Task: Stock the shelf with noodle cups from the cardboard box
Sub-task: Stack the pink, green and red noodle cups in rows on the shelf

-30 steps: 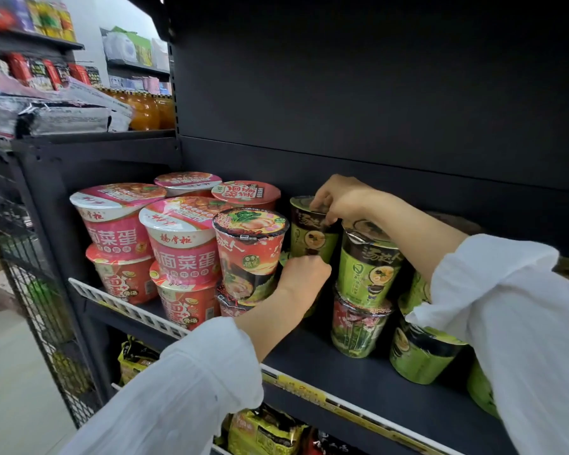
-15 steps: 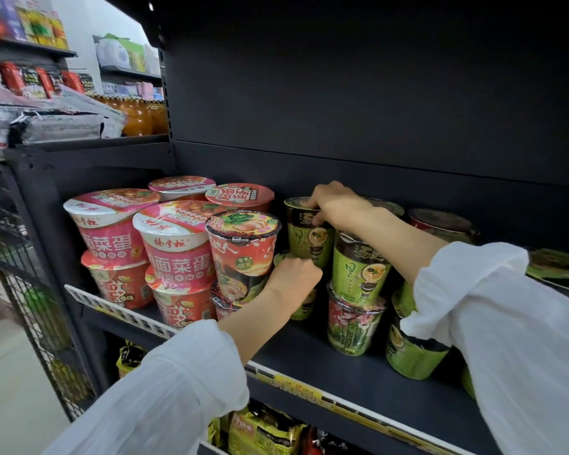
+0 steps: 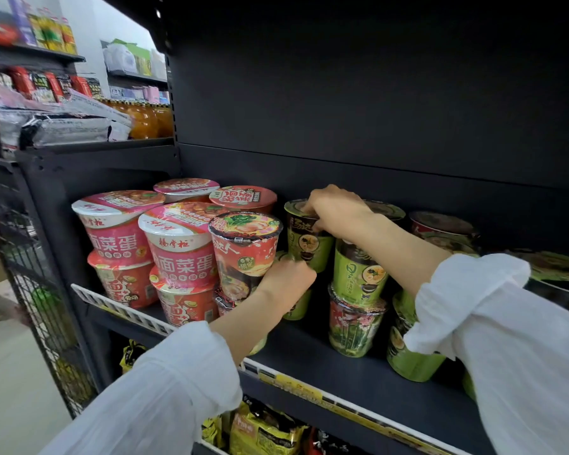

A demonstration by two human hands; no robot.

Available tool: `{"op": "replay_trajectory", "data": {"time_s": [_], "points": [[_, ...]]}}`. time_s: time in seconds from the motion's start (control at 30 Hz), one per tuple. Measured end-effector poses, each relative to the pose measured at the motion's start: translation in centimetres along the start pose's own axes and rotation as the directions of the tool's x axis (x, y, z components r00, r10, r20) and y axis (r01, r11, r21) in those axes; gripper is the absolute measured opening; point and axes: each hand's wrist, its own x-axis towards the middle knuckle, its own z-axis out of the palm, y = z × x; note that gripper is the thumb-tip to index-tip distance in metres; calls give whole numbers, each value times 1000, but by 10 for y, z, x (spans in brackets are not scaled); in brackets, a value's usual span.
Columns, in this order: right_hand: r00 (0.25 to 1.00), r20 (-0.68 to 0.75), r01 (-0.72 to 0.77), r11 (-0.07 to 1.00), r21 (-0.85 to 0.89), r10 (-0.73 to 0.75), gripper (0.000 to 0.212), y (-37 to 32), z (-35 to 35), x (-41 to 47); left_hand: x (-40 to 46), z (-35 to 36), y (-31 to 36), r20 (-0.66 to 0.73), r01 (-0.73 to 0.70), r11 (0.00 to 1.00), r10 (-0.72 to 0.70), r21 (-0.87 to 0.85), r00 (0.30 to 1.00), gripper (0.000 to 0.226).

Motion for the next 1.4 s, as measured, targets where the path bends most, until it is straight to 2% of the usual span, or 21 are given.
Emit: {"op": "replay_trajectory", "data": {"time_s": [0.1,0.17,0.3,0.37,0.43,0.47,0.53,0.6,0.67,0.8,0.87,1.0,1.07,1.13,1.17,1.23,1.33,1.4], "points": [[998,-55,30,999,-27,-31,38,-1,4,1,-4,4,5,26,10,998,-8,-64,1000,34],[996,-69,48,998,-47,-51,36,-3,6,1,-10,6,13,-33,35,999,-36,-34,999,31],[993,-103,45,998,-52,-51,35,-4,10,2,-3,35,16,-158,91,995,-98,-49,983,45],[993,-114,36,998,-50,-41,36,-3,11,2,-8,28,18,-120,136,991,-135,-6,984,34],[993,-115,33,998,-58,-39,36,-3,13,2,-15,15,19,48,146,989,-148,35,988,21],[993,-113,37,998,-53,-43,37,-4,14,2,-15,16,20,117,137,990,-133,-22,984,22],[994,-100,53,998,-20,-55,37,-4,10,2,-6,23,19,85,155,987,-151,-45,985,31],[994,-84,68,998,16,-67,38,-4,6,1,-7,21,20,43,200,977,-197,-79,980,28],[996,-51,72,997,24,-71,42,-3,5,2,-10,19,19,9,179,977,-179,-120,984,22],[999,-7,53,997,-57,-54,45,-4,10,4,0,30,11,-161,162,986,-168,-48,973,28],[998,-23,54,996,-66,-55,44,-6,11,6,-2,23,9,-212,144,990,-138,9,967,30],[994,-77,78,995,-70,-83,37,-10,14,9,1,31,8,-247,72,997,-70,0,967,34],[993,-74,86,995,-41,-89,36,-12,15,10,-5,13,7,-134,72,995,-61,75,989,28],[995,-61,84,996,17,-83,34,-12,16,10,-5,15,7,-40,-12,996,15,89,999,14],[995,-52,83,995,54,-80,33,-11,16,11,-6,19,7,-2,-24,994,24,109,1000,19],[997,-24,74,991,111,-71,32,-7,15,13,-12,19,4,-55,9,987,0,162,998,21],[998,-1,66,987,146,-66,38,-3,16,13,-13,29,5,-113,29,998,-22,60,993,22],[997,-13,71,986,152,-70,40,-3,17,12,-16,33,6,-140,45,993,-30,107,990,21]]}}
